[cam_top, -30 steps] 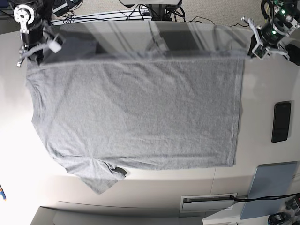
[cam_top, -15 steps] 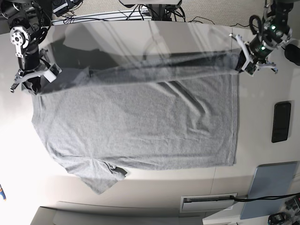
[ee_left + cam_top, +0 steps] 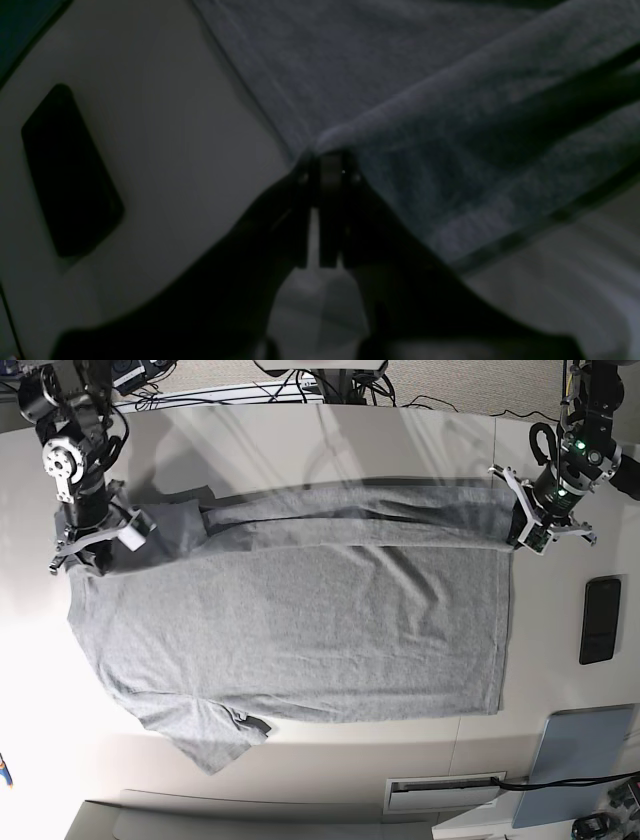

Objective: Fold the T-shirt properly
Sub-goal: 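Lift the shoulder edge with both grippers and fold it over the body, then drag the folded edge back toward the robot with both grippers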

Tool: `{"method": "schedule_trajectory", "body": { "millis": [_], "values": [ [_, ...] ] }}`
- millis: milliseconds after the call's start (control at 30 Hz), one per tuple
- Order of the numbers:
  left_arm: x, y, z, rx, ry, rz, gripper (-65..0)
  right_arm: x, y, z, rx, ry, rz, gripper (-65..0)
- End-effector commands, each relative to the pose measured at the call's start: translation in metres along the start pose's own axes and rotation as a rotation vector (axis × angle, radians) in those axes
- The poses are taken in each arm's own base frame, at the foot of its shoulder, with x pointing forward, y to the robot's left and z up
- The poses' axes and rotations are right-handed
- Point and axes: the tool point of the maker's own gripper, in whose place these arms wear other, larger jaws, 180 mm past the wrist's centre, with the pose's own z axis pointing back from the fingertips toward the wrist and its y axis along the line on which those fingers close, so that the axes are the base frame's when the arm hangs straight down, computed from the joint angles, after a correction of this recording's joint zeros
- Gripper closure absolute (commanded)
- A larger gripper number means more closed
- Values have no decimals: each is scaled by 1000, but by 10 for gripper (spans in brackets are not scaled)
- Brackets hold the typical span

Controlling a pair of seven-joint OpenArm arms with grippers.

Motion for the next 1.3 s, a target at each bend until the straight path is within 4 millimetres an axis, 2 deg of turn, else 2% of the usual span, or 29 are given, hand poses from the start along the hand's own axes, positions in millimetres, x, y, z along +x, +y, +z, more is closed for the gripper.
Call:
{"method": "schedule_trajectory", "body": {
  "millis": [0,133,300,467,667,1000,1033,1100,1167,1200,1267],
  "values": [
    [10,9,2,20,-33,-15,0,-4,-14,-4,-43,9,14,0],
    [11,13,2,46,-36,-3,0,-11,-10,-17,-34,32,19,0],
    [10,19,2,75,-31,-11,0,-9,-20,-26,-54,33,-2,0],
    [12,22,2,86,-30,-32,0,-8,-24,-27,-63,30,-5,0],
    [27,27,-2,84,-61,-47,0,-7,-22,-28,-51,27,-26,0],
    [27,27,-3,86,-60,-43,0,-4,-17,-28,-24,12,-76,0],
    [28,27,-3,84,-61,-41,0,-4,-17,-28,-22,7,-81,-20],
    [28,27,-3,84,-63,-38,0,-1,-18,-28,-26,-8,-92,-139],
    [29,29,-3,91,-66,-36,-87,0,-21,-28,-42,-12,-101,-230],
    [29,31,-3,104,-67,-30,-136,0,-22,-28,-50,-12,-106,-251],
    [30,37,-2,135,-70,-16,-221,-2,-26,-28,-71,-7,-117,-251]
  ]
}}
